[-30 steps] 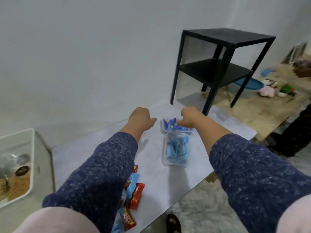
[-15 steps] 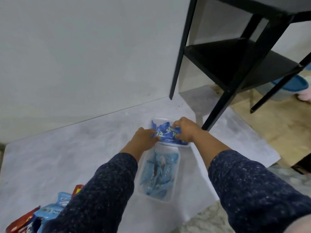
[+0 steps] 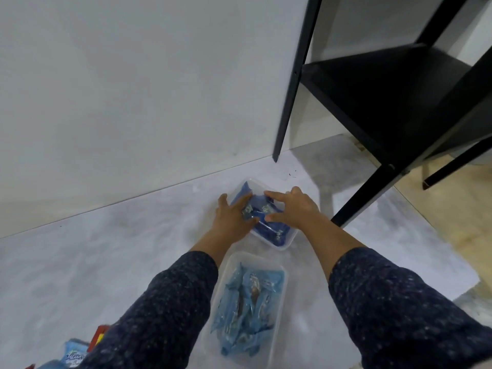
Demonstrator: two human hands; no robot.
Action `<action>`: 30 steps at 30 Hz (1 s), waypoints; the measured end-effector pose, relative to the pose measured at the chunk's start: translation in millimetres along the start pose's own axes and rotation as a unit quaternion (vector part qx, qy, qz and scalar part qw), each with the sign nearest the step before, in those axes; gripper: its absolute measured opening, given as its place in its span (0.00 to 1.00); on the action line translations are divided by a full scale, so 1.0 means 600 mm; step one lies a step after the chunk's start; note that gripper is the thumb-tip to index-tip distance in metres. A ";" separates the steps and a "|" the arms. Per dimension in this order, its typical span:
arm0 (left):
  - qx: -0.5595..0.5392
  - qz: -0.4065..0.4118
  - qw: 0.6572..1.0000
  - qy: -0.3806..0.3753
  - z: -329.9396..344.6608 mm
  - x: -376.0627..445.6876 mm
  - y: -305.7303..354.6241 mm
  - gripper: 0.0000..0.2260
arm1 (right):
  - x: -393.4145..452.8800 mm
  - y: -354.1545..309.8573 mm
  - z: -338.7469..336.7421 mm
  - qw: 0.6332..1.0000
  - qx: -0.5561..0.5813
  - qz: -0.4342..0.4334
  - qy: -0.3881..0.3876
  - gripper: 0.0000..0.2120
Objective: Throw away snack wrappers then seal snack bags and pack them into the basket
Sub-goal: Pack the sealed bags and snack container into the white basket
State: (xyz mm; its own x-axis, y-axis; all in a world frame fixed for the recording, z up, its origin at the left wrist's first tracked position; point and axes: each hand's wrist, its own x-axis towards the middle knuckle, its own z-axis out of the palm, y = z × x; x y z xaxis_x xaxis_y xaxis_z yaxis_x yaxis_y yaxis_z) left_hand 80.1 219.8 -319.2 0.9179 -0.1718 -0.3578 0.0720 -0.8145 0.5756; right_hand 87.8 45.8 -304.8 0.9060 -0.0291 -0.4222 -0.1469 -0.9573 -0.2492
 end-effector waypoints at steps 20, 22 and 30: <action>-0.052 0.115 0.992 0.019 -0.083 -0.111 0.034 0.22 | -0.170 -0.039 -0.019 0.963 0.253 0.038 0.080 0.48; -0.049 0.129 0.990 -0.004 -0.082 -0.150 0.019 0.23 | -0.216 -0.047 0.000 0.959 0.266 0.041 0.084 0.48; -0.021 0.152 0.986 -0.059 -0.044 -0.275 -0.074 0.28 | -0.359 -0.070 0.113 0.949 0.307 0.046 0.064 0.47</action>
State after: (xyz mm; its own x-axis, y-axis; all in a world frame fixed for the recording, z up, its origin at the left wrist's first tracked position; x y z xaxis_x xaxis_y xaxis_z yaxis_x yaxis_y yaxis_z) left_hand -64.0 299.1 -266.6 0.8473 -0.4709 -0.2456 -0.1823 -0.6921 0.6984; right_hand -127.8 111.9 -262.5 0.9128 -0.1770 -0.3681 -0.3962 -0.6027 -0.6927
